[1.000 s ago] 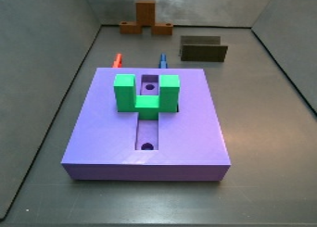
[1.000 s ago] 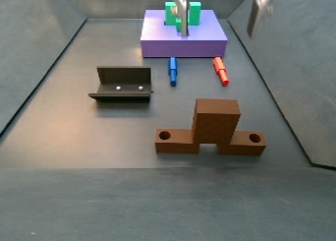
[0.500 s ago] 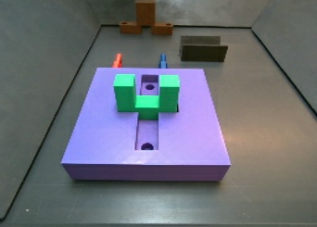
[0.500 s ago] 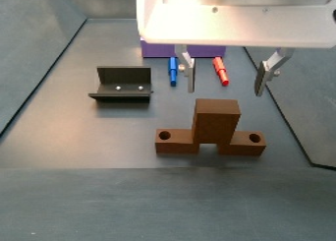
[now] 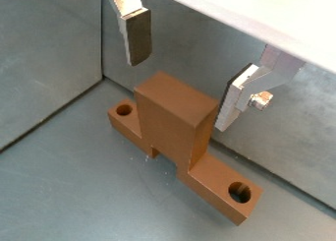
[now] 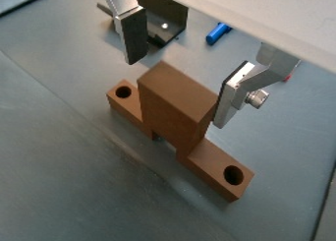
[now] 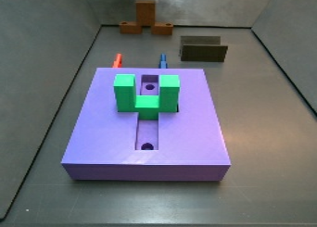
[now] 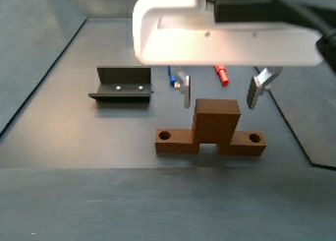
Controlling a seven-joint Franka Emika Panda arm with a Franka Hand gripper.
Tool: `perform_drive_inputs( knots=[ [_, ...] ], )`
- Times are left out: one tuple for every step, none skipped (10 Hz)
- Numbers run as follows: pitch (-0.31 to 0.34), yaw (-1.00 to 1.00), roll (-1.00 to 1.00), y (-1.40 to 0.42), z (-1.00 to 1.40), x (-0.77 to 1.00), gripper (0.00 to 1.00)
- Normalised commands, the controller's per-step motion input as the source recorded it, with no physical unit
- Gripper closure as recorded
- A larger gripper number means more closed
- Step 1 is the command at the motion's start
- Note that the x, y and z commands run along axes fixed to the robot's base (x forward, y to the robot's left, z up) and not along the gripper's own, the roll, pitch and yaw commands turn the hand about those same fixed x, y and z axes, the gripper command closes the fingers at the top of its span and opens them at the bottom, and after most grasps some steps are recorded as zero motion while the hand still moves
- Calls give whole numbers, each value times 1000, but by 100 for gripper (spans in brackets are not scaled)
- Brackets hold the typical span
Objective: Pick up the brown object. Move up. Move to above the board. Insert the brown object.
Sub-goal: Pick up the brown object.
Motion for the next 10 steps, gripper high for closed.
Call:
perform_drive_inputs(
  knots=[
    [-47, 0, -4, -29, -206, 0, 0],
    [-36, 0, 0, -17, -220, 0, 0],
    [-50, 0, 0, -23, -260, 0, 0],
    [-97, 0, 0, 0, -411, 0, 0],
    [-113, 0, 0, 0, -494, 0, 0],
    [-96, 0, 19, 31, -460, 0, 0],
    [-87, 6, 29, 63, -437, 0, 0],
    [-9, 0, 0, 0, -131, 0, 0],
    [0, 0, -6, 0, 0, 0, 0],
    [0, -29, -97, 0, 200, 0, 0]
  ],
)
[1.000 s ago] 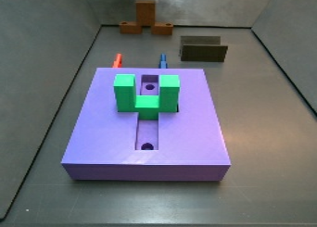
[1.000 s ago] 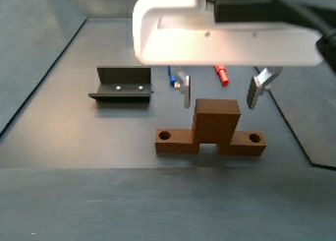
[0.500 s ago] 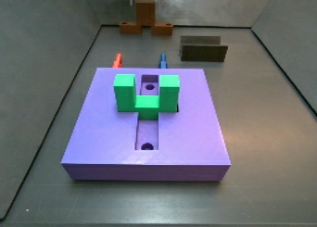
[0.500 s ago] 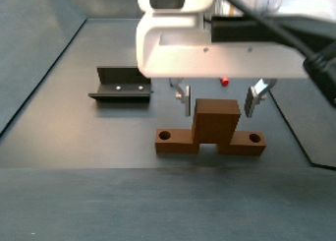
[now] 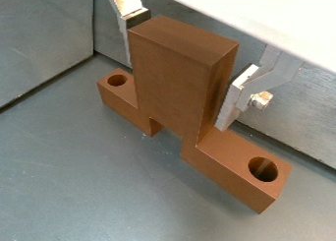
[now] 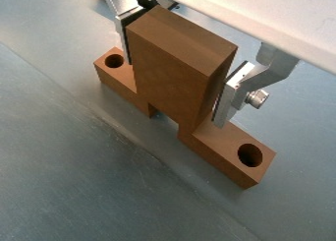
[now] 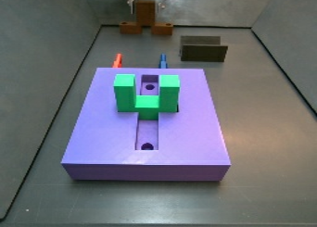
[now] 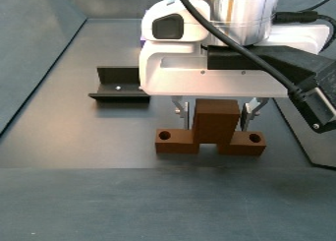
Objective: Pick up the brown object. Move up. Move to above the board. Insert the brown object.
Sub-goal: Pick up the brown object.
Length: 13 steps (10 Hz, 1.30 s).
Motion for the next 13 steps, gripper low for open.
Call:
perform_drive_inputs(
  knots=[
    [0, -46, -81, 0, 174, 0, 0],
    [9, -37, -56, 0, 200, 0, 0],
    [0, 0, -26, 0, 26, 0, 0],
    [0, 0, 10, 0, 0, 0, 0],
    [0, 0, 13, 0, 0, 0, 0],
    [0, 0, 0, 0, 0, 0, 100],
    [0, 0, 0, 0, 0, 0, 100],
    [0, 0, 0, 0, 0, 0, 100],
    [0, 0, 0, 0, 0, 0, 100],
    [0, 0, 0, 0, 0, 0, 100],
    [0, 0, 0, 0, 0, 0, 100],
    [0, 0, 0, 0, 0, 0, 100],
    [0, 0, 0, 0, 0, 0, 100]
  ],
)
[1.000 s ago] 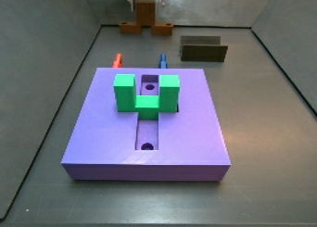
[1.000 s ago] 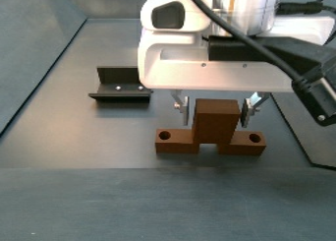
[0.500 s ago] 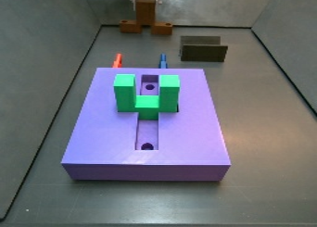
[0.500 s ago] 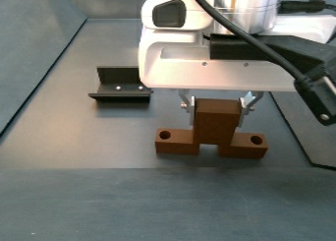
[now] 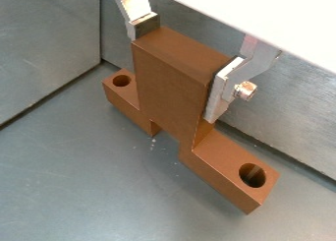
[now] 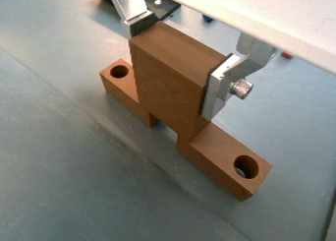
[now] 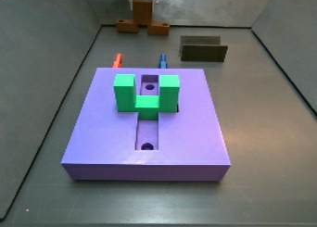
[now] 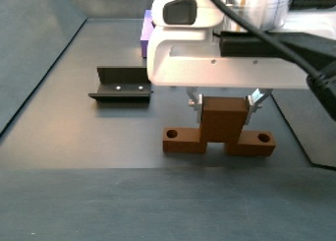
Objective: Pick up the brown object. Move up. Move to above the board. Insert the brown object.
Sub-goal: Pick up the brown object.
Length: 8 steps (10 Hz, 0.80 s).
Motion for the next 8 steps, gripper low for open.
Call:
perform_drive_inputs(
  knots=[
    [0, 0, 0, 0, 0, 0, 100],
    [0, 0, 0, 0, 0, 0, 100],
    [0, 0, 0, 0, 0, 0, 100],
    [0, 0, 0, 0, 0, 0, 100],
    [0, 0, 0, 0, 0, 0, 100],
    [0, 0, 0, 0, 0, 0, 100],
    [0, 0, 0, 0, 0, 0, 100],
    [0, 0, 0, 0, 0, 0, 100]
  ],
)
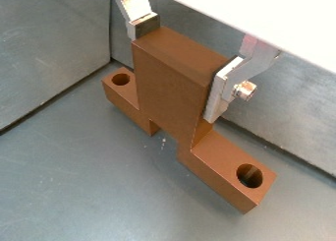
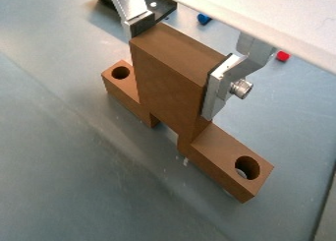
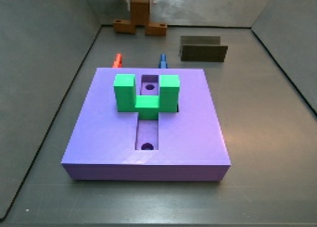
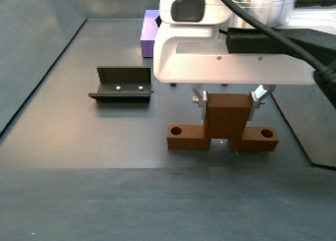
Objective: Pick up the brown object. Move up. Move to above the board. Insert the brown object.
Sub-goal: Move up, then move to above the board.
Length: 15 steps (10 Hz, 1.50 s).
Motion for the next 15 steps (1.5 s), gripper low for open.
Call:
perform_drive_inputs(
  knots=[
    [0, 0, 0, 0, 833, 0, 100],
    [32, 5, 2, 49, 774, -66, 100],
    [41, -8, 44, 41, 468, -81, 100],
    [27, 1, 68, 8, 208, -26, 100],
    [0, 0, 0, 0, 1400, 0, 100],
    [3, -6, -35, -8, 1400, -9, 100],
    [23, -3, 0, -12, 1400, -49, 100],
    [24, 3, -3, -5, 1400, 22, 100],
    [78, -1, -14, 9, 995, 36, 100],
    [87, 0, 1, -3, 600, 33, 100],
    [66, 5, 11, -2, 312, 37, 100],
    [57, 0, 1, 2, 205, 22, 100],
    [116, 294, -55, -1400, 144, 162, 100],
    [101, 269, -20, -1400, 129, 161, 100],
    [40, 164, 10, -1400, 130, 153, 100]
  ],
)
